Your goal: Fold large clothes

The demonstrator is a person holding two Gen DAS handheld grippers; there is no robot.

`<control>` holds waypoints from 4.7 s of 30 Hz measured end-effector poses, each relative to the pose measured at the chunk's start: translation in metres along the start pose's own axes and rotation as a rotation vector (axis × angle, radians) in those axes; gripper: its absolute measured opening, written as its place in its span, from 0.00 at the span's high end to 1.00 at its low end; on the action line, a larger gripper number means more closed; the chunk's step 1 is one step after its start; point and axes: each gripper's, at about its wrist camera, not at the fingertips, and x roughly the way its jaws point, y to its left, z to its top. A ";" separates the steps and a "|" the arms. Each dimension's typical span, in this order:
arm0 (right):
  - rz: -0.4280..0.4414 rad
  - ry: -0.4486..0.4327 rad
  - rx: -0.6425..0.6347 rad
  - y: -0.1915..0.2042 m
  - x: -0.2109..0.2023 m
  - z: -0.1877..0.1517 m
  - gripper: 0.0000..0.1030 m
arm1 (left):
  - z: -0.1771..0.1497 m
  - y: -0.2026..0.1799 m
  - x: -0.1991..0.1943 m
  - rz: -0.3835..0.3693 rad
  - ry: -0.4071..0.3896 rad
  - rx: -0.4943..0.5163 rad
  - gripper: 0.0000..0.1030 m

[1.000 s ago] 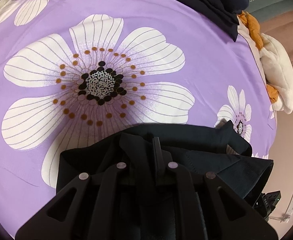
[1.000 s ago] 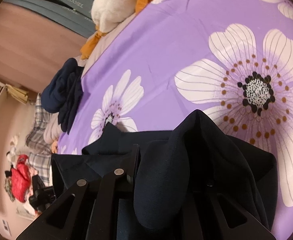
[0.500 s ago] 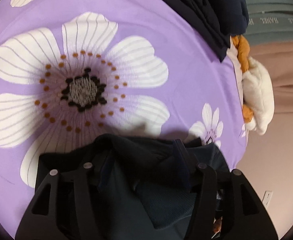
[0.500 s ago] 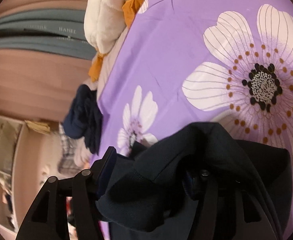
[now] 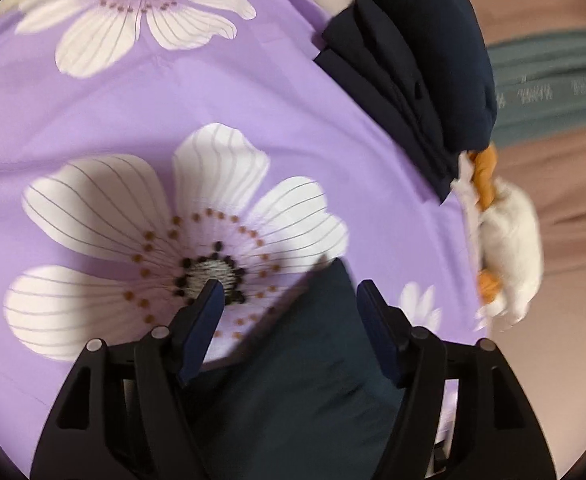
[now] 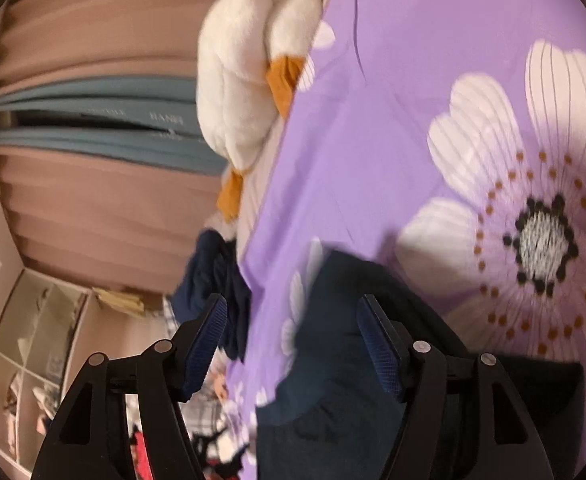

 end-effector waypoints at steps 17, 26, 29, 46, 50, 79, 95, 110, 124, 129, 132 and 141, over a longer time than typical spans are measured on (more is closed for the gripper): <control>-0.525 0.288 -0.884 0.070 0.015 -0.128 0.33 | -0.141 -0.028 -0.030 0.312 -0.090 0.772 0.35; -0.579 0.327 -1.127 0.065 0.014 -0.190 0.33 | -0.213 -0.011 -0.035 0.385 -0.198 0.940 0.44; -0.580 0.312 -1.151 0.061 0.005 -0.198 0.33 | -0.227 0.005 -0.037 0.370 -0.204 0.946 0.44; -0.613 0.296 -1.182 0.035 -0.017 -0.225 0.33 | -0.247 0.022 -0.041 0.340 -0.197 0.899 0.44; -0.603 0.295 -1.165 0.032 -0.021 -0.225 0.33 | -0.250 0.023 -0.042 0.338 -0.199 0.896 0.43; -0.585 0.282 -1.122 0.030 -0.045 -0.227 0.33 | -0.270 0.040 -0.064 0.306 -0.192 0.851 0.39; -0.612 0.227 -0.941 0.013 -0.066 -0.185 0.33 | -0.277 0.049 -0.073 0.298 -0.180 0.808 0.35; -0.641 0.194 -0.888 0.005 -0.082 -0.179 0.33 | -0.281 0.066 -0.083 0.304 -0.171 0.776 0.31; -0.636 0.188 -0.836 0.003 -0.095 -0.178 0.33 | -0.286 0.082 -0.092 0.322 -0.154 0.757 0.28; -0.643 0.185 -0.824 0.003 -0.098 -0.179 0.33 | -0.288 0.094 -0.093 0.352 -0.142 0.748 0.26; -0.647 0.183 -0.816 0.003 -0.102 -0.179 0.33 | -0.288 0.105 -0.096 0.375 -0.130 0.743 0.28; -0.708 0.160 -0.773 -0.004 -0.123 -0.171 0.33 | -0.265 0.138 -0.136 0.350 -0.170 0.620 0.27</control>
